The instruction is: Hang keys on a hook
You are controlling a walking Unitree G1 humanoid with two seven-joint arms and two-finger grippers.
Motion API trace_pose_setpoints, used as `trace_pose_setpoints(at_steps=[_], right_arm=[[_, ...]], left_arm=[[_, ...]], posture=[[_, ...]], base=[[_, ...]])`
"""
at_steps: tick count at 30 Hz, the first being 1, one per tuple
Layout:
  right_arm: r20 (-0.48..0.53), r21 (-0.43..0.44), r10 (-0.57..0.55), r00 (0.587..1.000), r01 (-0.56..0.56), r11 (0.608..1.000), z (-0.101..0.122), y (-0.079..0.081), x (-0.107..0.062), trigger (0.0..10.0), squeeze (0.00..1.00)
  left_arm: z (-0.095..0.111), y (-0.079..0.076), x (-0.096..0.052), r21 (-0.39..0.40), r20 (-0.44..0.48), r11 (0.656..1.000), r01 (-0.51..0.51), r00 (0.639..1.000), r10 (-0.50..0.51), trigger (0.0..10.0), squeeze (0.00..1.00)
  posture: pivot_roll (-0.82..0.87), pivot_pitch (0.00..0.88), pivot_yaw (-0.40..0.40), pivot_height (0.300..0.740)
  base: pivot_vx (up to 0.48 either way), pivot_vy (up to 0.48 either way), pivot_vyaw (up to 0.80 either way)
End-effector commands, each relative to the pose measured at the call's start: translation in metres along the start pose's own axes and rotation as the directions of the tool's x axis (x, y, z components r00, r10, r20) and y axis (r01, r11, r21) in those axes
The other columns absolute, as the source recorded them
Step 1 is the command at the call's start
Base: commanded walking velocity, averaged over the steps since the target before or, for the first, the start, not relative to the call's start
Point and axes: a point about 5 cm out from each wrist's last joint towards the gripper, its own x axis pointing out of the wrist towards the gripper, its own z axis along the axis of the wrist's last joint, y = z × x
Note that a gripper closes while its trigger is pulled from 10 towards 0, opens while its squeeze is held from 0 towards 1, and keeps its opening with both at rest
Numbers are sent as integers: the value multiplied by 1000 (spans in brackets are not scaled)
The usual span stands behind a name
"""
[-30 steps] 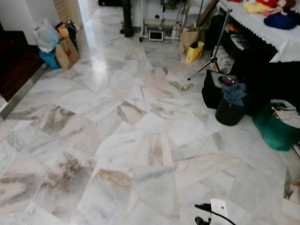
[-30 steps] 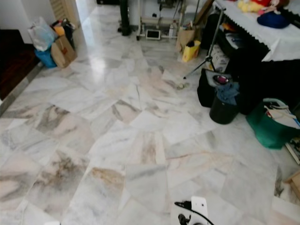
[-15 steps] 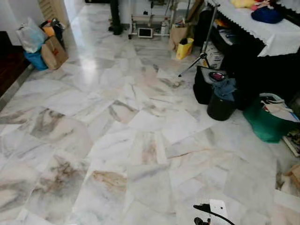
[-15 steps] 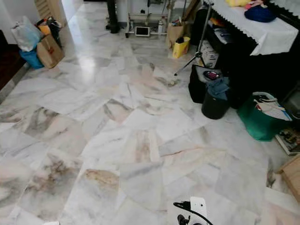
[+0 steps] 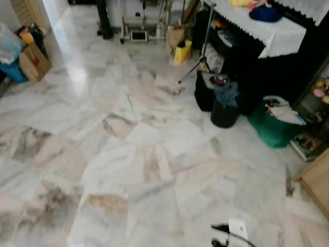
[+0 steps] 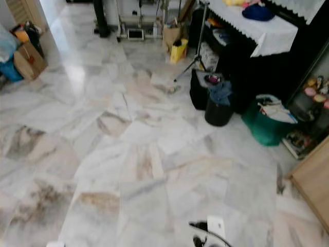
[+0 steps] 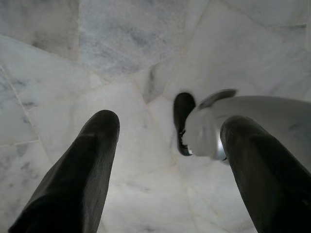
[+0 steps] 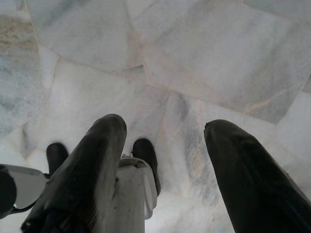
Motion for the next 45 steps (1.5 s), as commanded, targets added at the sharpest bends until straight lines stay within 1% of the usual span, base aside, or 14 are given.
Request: trace_pose_setpoints(at_steps=[1,8,12,16,20,23,26,28,29,30,34,37,39,45], right_arm=[[0,18,-4,1000,4,1000,0,0,0,10000,0],[2,17,-4,1000,4,1000,2,0,0,10000,0],[2,12,-4,1000,4,1000,2,0,0,10000,0],[3,15,-4,1000,4,1000,3,0,0,10000,0],[5,16,-3,1000,3,1000,3,0,0,10000,0],[4,11,-1,1000,1,1000,3,0,0,10000,0],[3,13,0,1000,0,1000,3,1,0,10000,0],[3,14,0,1000,0,1000,3,1,0,10000,0],[4,16,0,1000,0,1000,2,1,0,10000,0],[4,17,0,1000,0,1000,2,1,0,10000,0],[3,16,4,1000,-4,1000,3,2,0,10000,0],[3,17,5,1000,-5,1000,3,2,1,10000,0],[4,21,6,1000,-6,1000,3,4,1,10000,0],[6,34,8,1000,-8,999,3,6,1,10000,0]], left_arm=[[-6,1,-1,11,-21,1000,-4,1000,4,10000,0],[-4,0,-1,17,-20,1000,0,1000,0,10000,0],[-3,1,-1,41,-17,999,-1,1000,2,10000,0],[-4,1,-1,19,-21,1000,-3,1000,3,10000,0],[-3,1,0,39,-16,999,3,1000,-2,10000,0],[-2,1,0,49,-16,999,4,1000,-3,10000,0],[-3,1,-1,37,-18,999,4,1000,-3,10000,0],[-3,1,-1,43,-18,999,4,1000,-3,10000,0],[-2,1,0,71,-18,997,7,1000,-5,10000,0],[-2,1,0,78,-17,997,7,1000,-5,10000,0],[-1,2,0,76,-16,997,4,1000,-3,10000,0],[-2,3,-1,62,-17,998,0,1000,1,10000,0],[-1,4,-1,76,-18,997,2,1000,-1,10000,0],[0,7,-1,86,-17,996,-3,1000,4,10000,0]], posture=[[11,0,-33,740],[16,0,-38,740],[18,0,-41,740],[20,0,-39,740],[22,0,-38,740],[23,0,-38,740],[23,0,-35,740],[24,0,-35,740],[26,0,-35,740],[26,0,-34,740],[29,0,-33,740],[31,0,-27,740],[31,0,-23,740],[34,0,-7,740]], base=[[0,0,-788],[0,0,-788],[0,-77,-788],[0,-80,-788],[0,0,-788],[0,-294,-788],[0,-112,-788],[0,0,-788],[0,0,-788],[0,0,-788],[0,-360,-788],[0,0,-788],[0,0,-788],[0,0,-788]])
